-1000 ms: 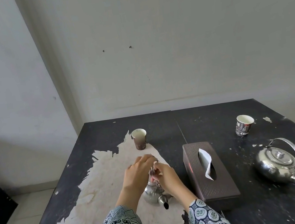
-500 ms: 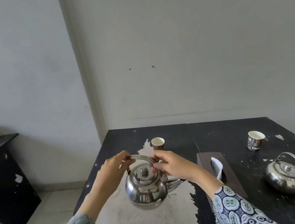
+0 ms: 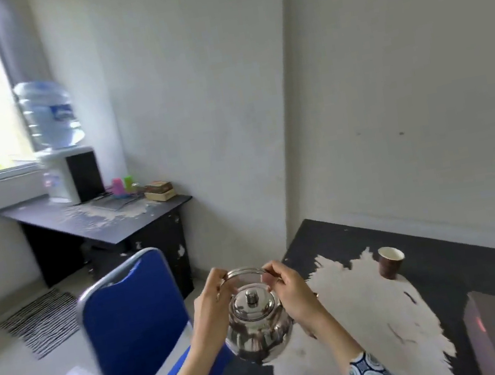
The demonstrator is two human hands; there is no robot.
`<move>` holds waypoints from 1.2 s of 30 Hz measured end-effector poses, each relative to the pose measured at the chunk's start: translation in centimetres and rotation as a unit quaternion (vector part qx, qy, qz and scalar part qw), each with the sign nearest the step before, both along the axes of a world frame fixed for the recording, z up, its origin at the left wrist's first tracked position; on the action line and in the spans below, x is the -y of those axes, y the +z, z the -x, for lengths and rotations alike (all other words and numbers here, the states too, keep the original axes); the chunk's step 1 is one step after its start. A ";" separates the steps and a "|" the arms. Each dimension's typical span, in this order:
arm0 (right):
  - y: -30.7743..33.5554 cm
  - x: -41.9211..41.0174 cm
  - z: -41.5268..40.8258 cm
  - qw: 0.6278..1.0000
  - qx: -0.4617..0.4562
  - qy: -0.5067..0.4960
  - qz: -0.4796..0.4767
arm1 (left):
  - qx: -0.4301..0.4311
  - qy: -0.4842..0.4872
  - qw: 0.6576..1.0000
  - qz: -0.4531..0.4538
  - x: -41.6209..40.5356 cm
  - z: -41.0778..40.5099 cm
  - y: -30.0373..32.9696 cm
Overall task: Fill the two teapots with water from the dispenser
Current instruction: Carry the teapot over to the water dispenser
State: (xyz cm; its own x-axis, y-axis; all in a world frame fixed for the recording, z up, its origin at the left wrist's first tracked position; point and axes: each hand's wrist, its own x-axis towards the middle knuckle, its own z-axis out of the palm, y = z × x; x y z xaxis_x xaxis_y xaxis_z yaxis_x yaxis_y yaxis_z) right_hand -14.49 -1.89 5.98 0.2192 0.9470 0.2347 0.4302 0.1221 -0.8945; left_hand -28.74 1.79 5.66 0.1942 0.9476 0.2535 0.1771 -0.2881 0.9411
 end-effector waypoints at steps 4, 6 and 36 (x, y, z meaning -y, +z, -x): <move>-0.9 -1.7 6.6 0.999 -0.011 0.026 -0.036 | 0.042 0.075 0.996 0.003 0.7 5.7 -0.5; -1.2 -2.5 9.3 0.998 -0.026 0.040 -0.044 | 0.047 0.106 0.993 0.003 0.4 8.2 -0.8; -2.2 -44.4 45.3 0.964 -0.084 0.245 0.061 | -0.176 0.027 0.984 -0.012 -40.7 50.7 -1.9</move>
State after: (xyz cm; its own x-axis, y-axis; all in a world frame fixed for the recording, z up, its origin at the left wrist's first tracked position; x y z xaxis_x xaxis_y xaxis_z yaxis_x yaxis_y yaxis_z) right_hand -59.77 42.46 3.77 -0.2360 0.9648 0.1161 0.1953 0.1641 -0.9669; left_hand -79.41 42.50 3.74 0.2234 0.9535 0.2024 0.5063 -0.2910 0.8118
